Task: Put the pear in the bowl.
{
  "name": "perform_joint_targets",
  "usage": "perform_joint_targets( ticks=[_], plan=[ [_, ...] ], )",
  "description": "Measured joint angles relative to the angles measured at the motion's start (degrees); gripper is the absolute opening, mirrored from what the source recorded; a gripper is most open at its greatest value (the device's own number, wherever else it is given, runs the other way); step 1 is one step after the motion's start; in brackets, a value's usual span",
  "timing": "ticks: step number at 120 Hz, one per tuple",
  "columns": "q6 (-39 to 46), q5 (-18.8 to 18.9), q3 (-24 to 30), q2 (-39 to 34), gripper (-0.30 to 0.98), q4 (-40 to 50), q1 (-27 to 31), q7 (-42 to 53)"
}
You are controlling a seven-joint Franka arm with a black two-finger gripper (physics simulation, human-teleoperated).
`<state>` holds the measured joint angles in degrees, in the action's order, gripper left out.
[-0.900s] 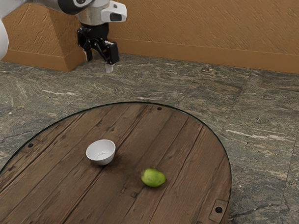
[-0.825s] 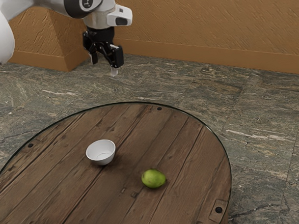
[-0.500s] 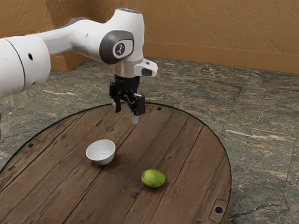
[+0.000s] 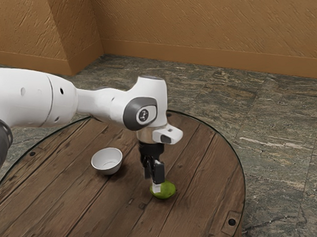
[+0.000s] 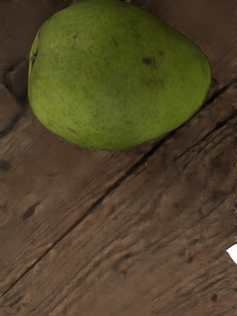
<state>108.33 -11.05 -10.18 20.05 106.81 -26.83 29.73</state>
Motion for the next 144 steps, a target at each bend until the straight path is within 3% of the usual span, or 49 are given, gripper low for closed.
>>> perform_joint_targets(
  ticks=[37,62,87,114,144],
  plan=[
    [7.98,-1.15,-1.11,8.54,0.67,-4.67,0.58,14.34],
    [11.30,-2.35,-1.51,10.06,0.67,-5.36,0.58,20.56],
    [10.74,-1.76,-1.57,9.64,0.50,-5.28,0.55,25.08],
    [9.78,-0.25,-1.46,9.67,0.43,-5.38,0.53,28.34],
    [9.35,0.18,-4.69,1.95,0.26,-5.13,0.18,29.15]
  ],
)
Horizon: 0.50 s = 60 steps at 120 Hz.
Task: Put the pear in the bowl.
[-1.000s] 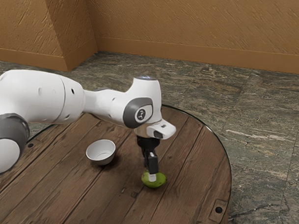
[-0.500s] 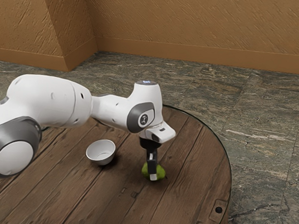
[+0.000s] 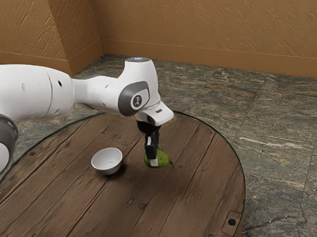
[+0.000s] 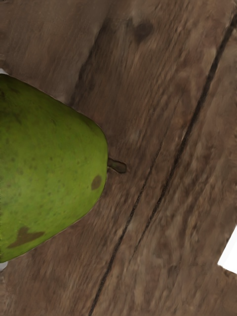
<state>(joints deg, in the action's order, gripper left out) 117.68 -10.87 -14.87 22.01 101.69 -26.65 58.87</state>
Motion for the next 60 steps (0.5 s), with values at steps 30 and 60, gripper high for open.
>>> perform_joint_targets(
  ticks=[30,60],
  plan=[
    [-0.89,0.31,-9.58,-3.62,0.18,0.09,0.36,-0.50],
    [-1.59,0.47,-15.91,-3.33,0.14,1.13,0.45,-0.87]
  ],
)
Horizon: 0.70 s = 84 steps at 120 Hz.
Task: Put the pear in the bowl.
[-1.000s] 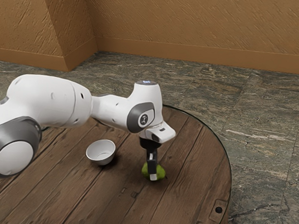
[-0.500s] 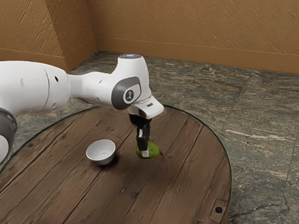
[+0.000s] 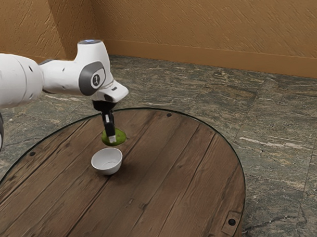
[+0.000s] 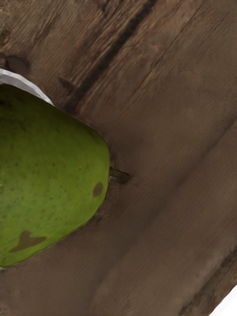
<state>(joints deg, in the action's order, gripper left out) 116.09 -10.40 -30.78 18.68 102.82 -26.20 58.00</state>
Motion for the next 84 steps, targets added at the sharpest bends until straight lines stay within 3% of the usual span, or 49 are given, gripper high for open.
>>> perform_joint_targets(
  ticks=[69,84],
  plan=[
    [0.78,-0.18,-1.91,3.77,0.08,4.71,0.61,-0.69],
    [1.56,-0.56,-1.82,4.49,0.14,4.80,0.60,-0.80]
  ],
)
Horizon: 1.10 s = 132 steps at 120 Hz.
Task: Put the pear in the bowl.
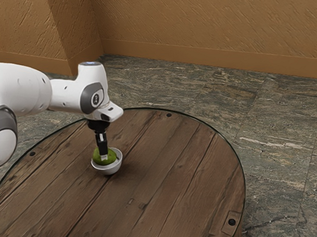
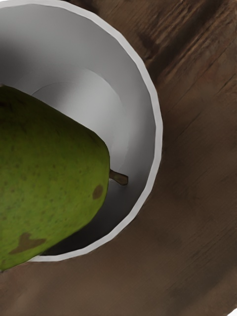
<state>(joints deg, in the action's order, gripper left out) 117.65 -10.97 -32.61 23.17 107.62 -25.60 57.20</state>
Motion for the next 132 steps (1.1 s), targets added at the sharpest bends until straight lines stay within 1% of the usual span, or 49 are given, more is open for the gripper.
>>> perform_joint_targets(
  ticks=[32,48,64,84,92,99,115,132],
  plan=[
    [-0.26,-1.24,0.00,-0.08,0.45,0.45,-0.02,0.39],
    [-0.64,-1.55,0.01,-0.71,0.55,1.24,-0.16,0.71],
    [-1.41,-1.54,-0.24,-5.98,0.62,0.75,-1.39,0.95],
    [-2.36,-1.22,-0.15,-13.86,0.65,-2.98,-5.01,0.02],
    [-2.63,-0.64,-0.04,-15.31,0.66,-5.61,-7.07,-1.30],
    [-3.83,0.67,0.11,-16.17,0.67,-8.08,-8.00,-3.48],
    [-9.22,6.13,3.04,-17.32,0.68,-16.51,-8.00,-11.47],
    [-14.24,8.80,5.68,-17.31,0.68,-22.73,-8.14,-20.63]
  ],
)
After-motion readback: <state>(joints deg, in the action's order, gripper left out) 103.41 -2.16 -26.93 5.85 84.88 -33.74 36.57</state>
